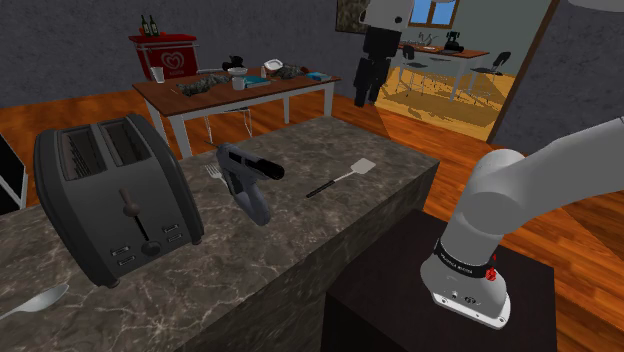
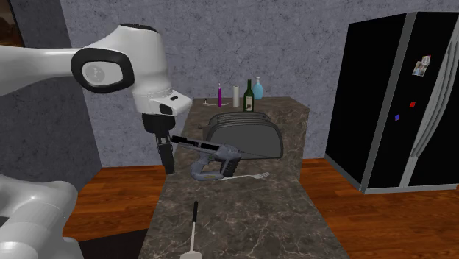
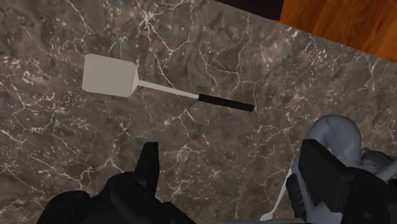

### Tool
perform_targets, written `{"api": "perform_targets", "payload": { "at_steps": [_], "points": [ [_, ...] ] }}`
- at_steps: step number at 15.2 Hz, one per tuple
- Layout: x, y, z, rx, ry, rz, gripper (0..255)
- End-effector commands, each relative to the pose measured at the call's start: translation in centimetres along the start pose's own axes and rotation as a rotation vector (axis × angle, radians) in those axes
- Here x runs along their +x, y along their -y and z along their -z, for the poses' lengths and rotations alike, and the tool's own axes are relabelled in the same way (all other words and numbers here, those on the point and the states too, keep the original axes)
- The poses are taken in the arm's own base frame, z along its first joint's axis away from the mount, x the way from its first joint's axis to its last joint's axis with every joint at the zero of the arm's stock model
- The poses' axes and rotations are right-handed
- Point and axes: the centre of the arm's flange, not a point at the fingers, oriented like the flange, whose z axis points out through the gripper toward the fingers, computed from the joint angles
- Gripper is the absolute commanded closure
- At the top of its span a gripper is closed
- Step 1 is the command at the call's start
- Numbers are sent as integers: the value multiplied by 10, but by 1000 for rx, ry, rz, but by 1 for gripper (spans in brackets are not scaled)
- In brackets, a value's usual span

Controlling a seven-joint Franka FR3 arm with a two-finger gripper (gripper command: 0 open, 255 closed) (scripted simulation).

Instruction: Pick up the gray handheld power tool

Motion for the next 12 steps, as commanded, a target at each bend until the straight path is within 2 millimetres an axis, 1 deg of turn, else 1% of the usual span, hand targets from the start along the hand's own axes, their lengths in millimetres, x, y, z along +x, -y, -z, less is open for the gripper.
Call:
{"api": "perform_targets", "payload": {
  "at_steps": [1, 7, 12],
  "points": [
    [0, 0, 0, 0, 0, 0, 0],
    [53, 67, -21, -26, 65, -67, 0],
    [99, 120, -42, -48, 119, -123, 0]
  ]
}}
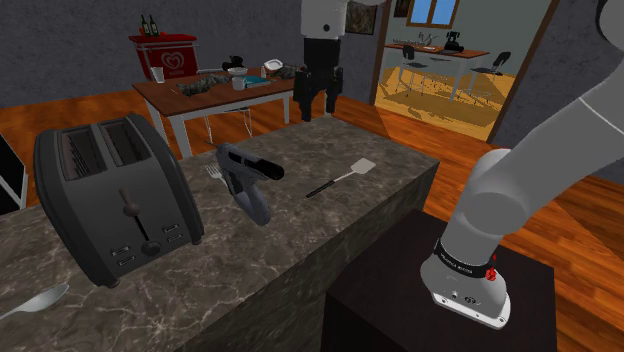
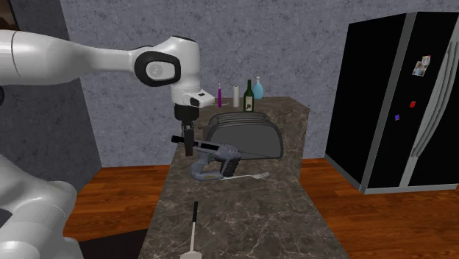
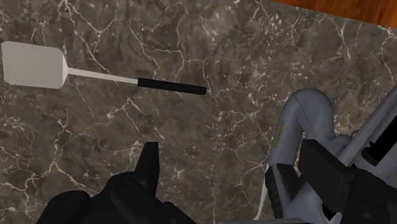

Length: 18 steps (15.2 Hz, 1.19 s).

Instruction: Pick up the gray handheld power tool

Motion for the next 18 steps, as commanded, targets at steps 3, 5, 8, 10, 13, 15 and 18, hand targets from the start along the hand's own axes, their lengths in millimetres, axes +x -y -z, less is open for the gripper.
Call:
{"api": "perform_targets", "payload": {
  "at_steps": [3, 5, 8, 10, 13, 15, 18],
  "points": [
    [37, 44, -15, -16, 44, -47, 0],
    [55, 66, -22, -25, 66, -69, 0],
    [83, 98, -35, -38, 98, -102, 0],
    [102, 119, -44, -47, 120, -125, 0],
    [130, 149, -58, -60, 152, -158, 0],
    [145, 163, -66, -66, 168, -175, 0],
    [145, 162, -82, -66, 168, -175, 0]
  ]
}}
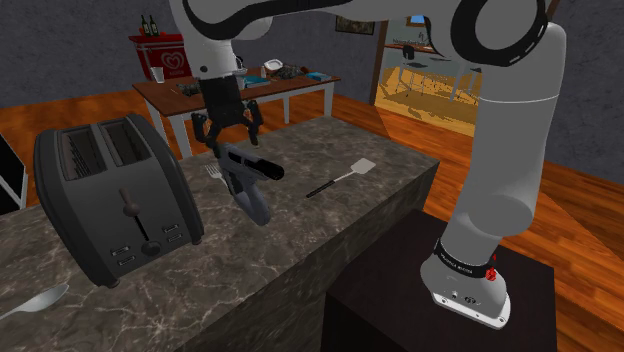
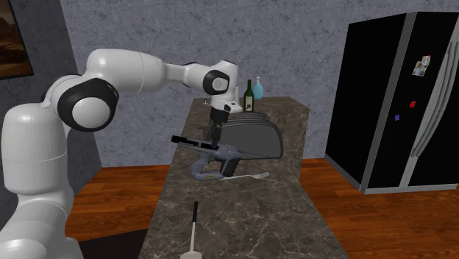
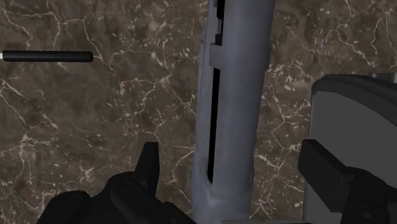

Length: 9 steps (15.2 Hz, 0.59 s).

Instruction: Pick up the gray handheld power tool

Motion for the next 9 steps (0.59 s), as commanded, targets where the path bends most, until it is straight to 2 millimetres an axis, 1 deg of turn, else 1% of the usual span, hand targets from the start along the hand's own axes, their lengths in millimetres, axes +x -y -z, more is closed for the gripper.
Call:
{"api": "perform_targets", "payload": {
  "at_steps": [1, 4, 6, 7, 9],
  "points": [
    [2, 1, -10, 0, 1, -2, 0],
    [5, 1, -26, 0, 1, -2, 0],
    [6, 1, -29, 0, 1, -2, 0],
    [6, 1, -29, 0, 1, -2, 255],
    [6, 1, -29, 0, 1, -2, 255]
  ]
}}
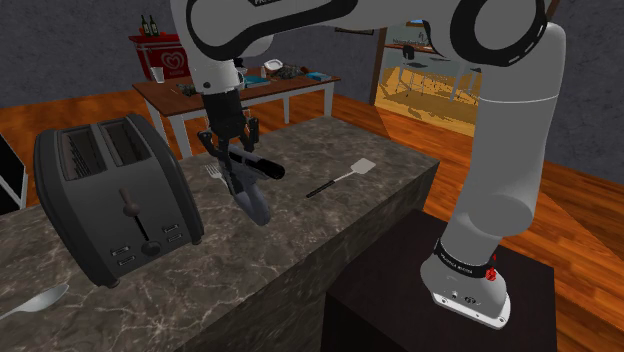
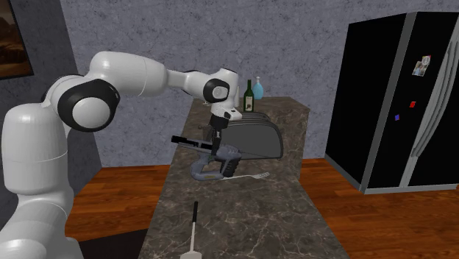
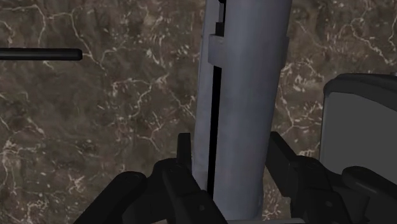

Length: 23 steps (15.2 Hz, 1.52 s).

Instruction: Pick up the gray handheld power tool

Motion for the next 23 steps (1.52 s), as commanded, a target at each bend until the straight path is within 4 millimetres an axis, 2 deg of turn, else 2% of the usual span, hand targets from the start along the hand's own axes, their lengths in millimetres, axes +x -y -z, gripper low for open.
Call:
{"api": "perform_targets", "payload": {
  "at_steps": [1, 7, 22, 23],
  "points": [
    [0, 0, -1, 0, 1, 0, 255],
    [0, 1, -1, 0, 1, 0, 255],
    [-17, -1, 77, 0, 1, 0, 255],
    [-17, -1, 78, 0, 1, 0, 255]
  ]
}}
